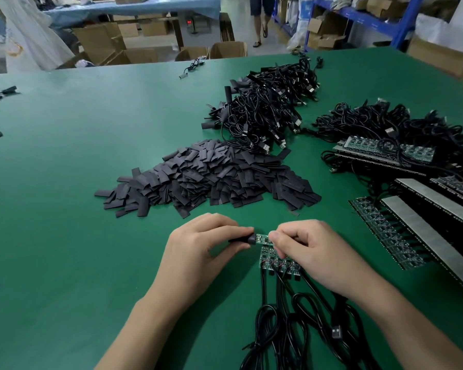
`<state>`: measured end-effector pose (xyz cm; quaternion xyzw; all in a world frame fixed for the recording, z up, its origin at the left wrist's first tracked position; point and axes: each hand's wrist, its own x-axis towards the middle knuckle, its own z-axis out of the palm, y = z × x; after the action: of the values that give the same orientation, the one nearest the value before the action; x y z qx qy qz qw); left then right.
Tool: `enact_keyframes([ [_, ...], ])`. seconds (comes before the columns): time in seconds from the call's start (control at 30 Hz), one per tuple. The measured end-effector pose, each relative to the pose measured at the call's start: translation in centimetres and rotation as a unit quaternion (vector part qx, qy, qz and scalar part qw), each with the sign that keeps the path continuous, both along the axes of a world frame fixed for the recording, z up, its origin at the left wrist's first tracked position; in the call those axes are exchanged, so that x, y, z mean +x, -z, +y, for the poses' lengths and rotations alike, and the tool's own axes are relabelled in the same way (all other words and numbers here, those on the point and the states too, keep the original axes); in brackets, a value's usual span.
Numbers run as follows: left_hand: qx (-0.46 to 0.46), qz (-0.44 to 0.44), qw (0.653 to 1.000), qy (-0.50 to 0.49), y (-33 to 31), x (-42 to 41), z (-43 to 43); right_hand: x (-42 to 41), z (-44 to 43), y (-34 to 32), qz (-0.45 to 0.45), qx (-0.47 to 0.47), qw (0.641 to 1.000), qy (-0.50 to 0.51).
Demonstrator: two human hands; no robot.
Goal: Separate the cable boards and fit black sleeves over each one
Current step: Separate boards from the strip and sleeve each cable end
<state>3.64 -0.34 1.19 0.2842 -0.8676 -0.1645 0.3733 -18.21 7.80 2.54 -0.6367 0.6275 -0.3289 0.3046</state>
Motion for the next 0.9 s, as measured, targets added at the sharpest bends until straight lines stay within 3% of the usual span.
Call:
enact_keyframes([
  [0.2, -0.036, -0.044, 0.998, 0.008, 0.02, 0.11, -0.26, 0.11, 0.04, -0.21, 0.018, 0.010, 1.000, 0.002],
  [0.43, 0.067, -0.036, 0.997, 0.031, -0.36, 0.25, 0.00, 0.27, 0.17, -0.28, 0.034, 0.000, 0.999, 0.002],
  [0.7, 0.023, -0.043, 0.999, 0.009, -0.32, -0.13, 0.14, -0.07, 0.17, -0.62, 0.015, 0.019, 1.000, -0.007],
  [0.9, 0.039, -0.019, 0.999, 0.033, -0.46, -0.27, 0.51, 0.03, 0.16, -0.40, 0.004, 0.029, 1.000, -0.013],
])
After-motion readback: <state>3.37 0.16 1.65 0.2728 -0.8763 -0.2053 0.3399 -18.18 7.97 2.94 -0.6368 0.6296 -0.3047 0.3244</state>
